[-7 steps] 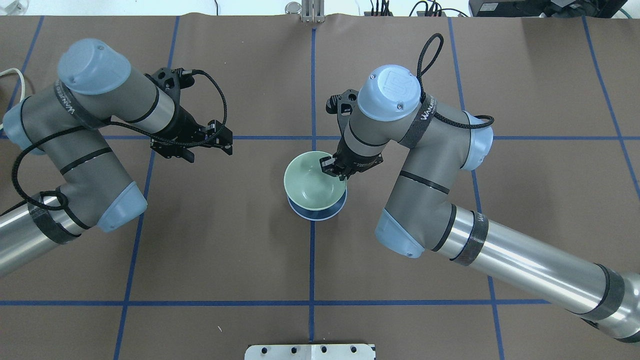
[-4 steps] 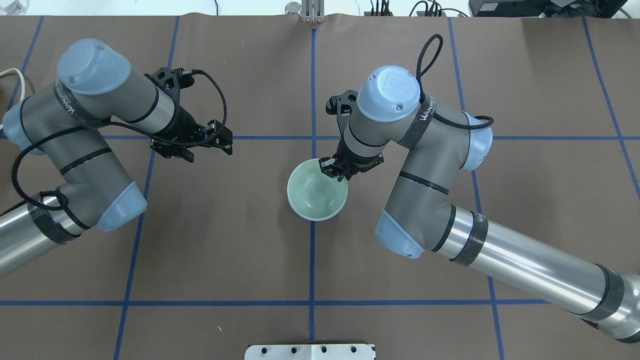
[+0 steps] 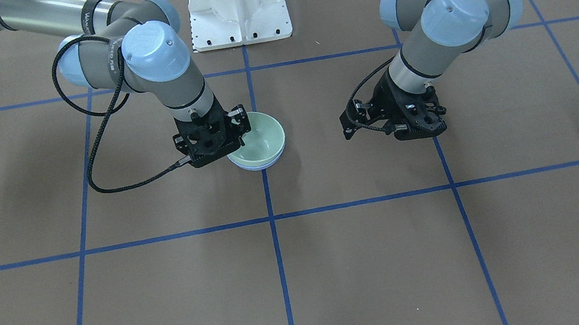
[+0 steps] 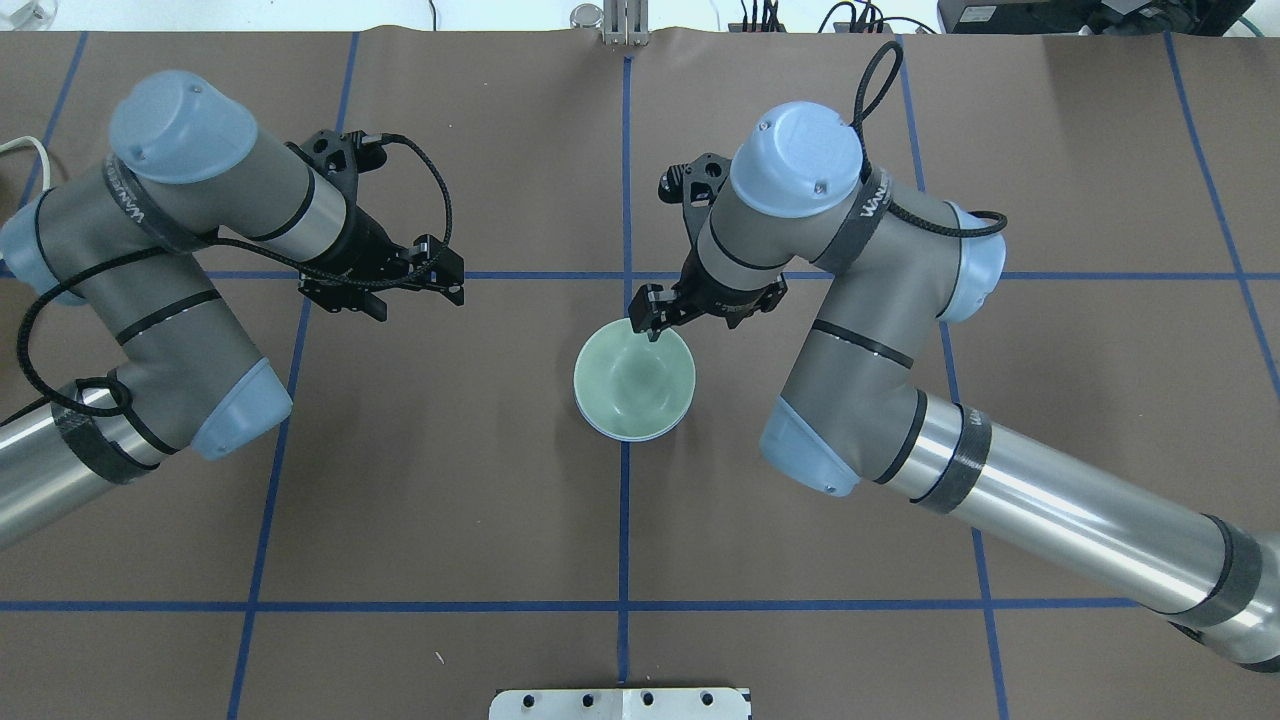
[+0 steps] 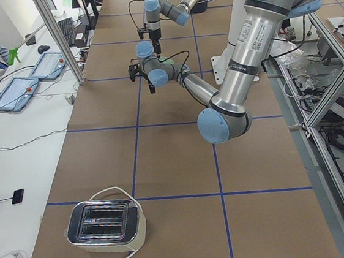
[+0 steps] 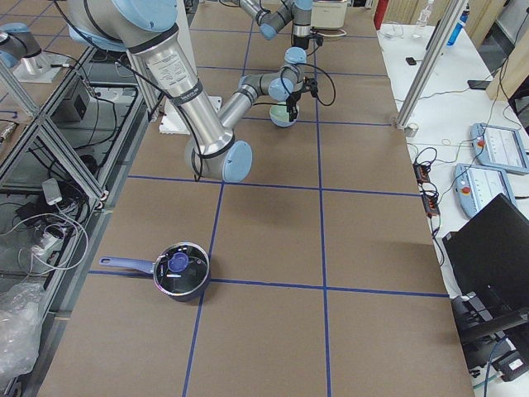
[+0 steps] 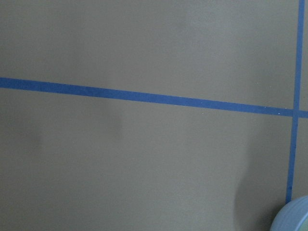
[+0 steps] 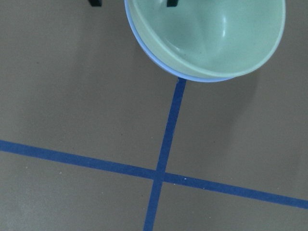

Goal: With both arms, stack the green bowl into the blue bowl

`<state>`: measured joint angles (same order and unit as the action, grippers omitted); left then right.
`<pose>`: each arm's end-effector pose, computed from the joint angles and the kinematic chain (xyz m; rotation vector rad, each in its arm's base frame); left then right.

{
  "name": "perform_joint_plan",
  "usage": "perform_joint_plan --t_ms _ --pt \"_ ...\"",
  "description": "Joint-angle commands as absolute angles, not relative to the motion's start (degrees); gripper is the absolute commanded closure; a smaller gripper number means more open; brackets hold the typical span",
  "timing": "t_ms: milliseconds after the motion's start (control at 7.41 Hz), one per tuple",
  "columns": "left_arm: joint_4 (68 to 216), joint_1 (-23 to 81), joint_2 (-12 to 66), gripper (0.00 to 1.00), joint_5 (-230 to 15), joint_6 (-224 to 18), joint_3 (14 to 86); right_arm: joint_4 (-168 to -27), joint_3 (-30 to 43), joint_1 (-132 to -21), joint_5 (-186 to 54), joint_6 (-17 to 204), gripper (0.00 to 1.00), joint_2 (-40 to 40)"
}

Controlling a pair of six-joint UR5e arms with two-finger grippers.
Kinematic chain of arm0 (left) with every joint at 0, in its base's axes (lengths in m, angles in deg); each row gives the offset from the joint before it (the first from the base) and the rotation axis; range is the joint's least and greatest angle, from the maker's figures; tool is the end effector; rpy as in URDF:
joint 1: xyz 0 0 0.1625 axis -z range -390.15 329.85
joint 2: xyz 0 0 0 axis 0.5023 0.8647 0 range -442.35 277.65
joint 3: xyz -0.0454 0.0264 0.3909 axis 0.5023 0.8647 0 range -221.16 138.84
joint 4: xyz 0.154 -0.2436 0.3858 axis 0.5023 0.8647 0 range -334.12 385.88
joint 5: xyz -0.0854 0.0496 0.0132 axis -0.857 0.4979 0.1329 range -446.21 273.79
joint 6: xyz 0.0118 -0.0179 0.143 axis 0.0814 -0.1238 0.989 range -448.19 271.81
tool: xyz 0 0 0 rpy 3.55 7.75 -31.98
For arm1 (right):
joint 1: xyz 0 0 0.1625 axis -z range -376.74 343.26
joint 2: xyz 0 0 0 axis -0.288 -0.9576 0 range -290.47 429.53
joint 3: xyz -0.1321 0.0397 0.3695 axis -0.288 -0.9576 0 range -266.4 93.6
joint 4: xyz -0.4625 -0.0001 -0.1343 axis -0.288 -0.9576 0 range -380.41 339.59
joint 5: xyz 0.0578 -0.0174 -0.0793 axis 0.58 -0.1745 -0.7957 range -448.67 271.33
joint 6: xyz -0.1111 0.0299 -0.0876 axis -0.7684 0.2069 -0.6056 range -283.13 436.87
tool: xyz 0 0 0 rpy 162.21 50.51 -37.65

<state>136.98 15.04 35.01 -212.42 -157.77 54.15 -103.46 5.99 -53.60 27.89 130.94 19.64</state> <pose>0.4761 -0.5472 0.2516 -0.0001 1.0742 -0.0936 -0.5656 -0.5099 0.1598 0.1532 -0.9395 -0.1850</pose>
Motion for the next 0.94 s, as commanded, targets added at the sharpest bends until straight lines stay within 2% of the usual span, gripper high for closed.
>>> perform_joint_plan --t_ms 0,270,675,810 --pt "136.28 20.17 34.63 0.03 -217.56 -151.00 54.37 -103.20 9.48 -59.69 28.31 130.75 0.00 18.64" --pt "136.27 27.73 28.34 0.02 -220.84 -141.16 56.03 -103.20 13.85 -66.37 27.88 129.44 0.00 15.85" --pt "136.18 40.47 18.40 0.02 -227.25 -122.43 58.06 -104.42 18.96 -75.34 27.78 117.71 0.00 4.44" --pt "135.23 43.12 15.06 0.02 -227.36 -116.37 57.98 -109.74 19.24 -80.93 28.74 117.05 0.00 2.31"
